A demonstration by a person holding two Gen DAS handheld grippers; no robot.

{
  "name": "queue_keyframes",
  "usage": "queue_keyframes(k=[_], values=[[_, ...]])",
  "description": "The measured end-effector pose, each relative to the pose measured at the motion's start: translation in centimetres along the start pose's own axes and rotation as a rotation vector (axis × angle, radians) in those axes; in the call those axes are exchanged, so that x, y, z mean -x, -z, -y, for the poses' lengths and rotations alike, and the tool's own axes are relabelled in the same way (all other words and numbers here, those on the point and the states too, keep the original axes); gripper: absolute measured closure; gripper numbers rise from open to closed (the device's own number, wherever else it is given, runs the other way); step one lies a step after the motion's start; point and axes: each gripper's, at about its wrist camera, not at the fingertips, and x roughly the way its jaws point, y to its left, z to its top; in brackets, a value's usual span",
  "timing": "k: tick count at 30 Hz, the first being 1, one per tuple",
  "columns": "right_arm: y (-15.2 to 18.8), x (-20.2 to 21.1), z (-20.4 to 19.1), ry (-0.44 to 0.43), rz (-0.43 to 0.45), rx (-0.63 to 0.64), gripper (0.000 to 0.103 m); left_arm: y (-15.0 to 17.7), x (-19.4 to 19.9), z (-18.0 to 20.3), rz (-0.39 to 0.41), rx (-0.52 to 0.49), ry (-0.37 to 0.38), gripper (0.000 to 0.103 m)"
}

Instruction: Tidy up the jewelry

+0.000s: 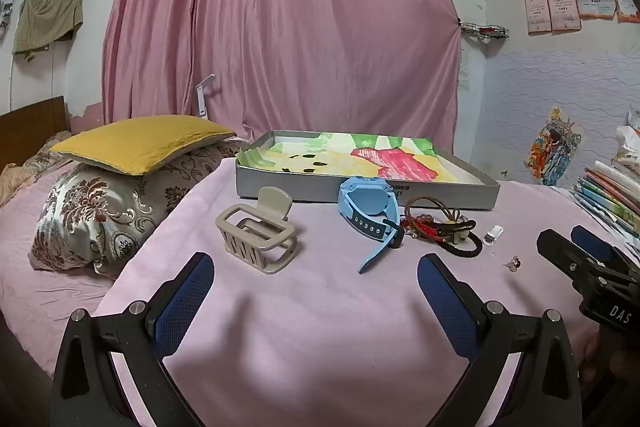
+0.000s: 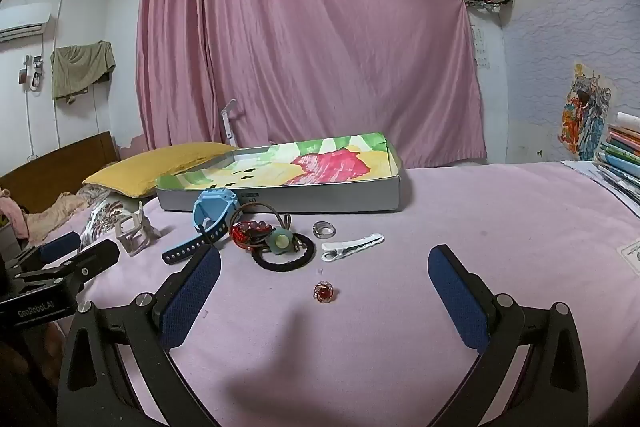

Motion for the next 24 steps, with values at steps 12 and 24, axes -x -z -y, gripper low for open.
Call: queue_keyframes(k=[12, 24], values=[[-0.04, 0.15, 0.26, -0.006, 0.002, -0.006, 0.001, 0.02, -0.05, 0.07, 0.000, -0.001, -0.001, 0.001], [0.01, 0.22, -0.25, -0.013, 0.001, -0.011, 0.001, 0.00, 0.00, -0.04, 0.000, 0.002, 0.001, 0.001]])
